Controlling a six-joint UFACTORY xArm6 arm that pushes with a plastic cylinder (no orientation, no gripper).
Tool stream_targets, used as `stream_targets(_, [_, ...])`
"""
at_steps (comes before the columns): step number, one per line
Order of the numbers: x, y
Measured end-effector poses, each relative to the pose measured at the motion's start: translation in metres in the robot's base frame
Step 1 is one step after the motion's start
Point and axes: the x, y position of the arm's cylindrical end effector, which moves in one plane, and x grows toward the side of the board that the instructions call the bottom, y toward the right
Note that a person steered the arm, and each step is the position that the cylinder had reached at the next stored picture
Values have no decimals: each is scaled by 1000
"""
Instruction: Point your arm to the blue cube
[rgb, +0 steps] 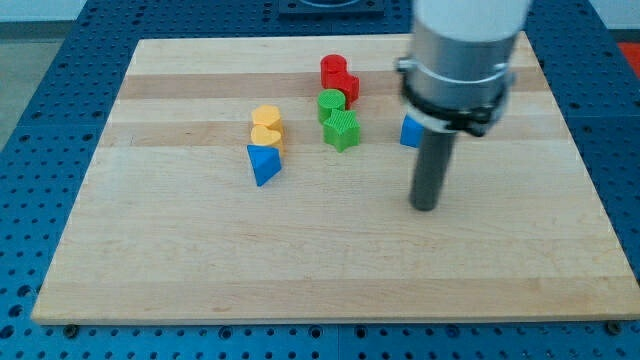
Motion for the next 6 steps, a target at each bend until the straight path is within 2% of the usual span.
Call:
stream_targets(1, [-13, 44])
stream_targets(2, [-44, 61])
stream_targets(4, [-120, 55])
stream_targets(5, [-138, 30])
stream_targets(6, [-138, 7])
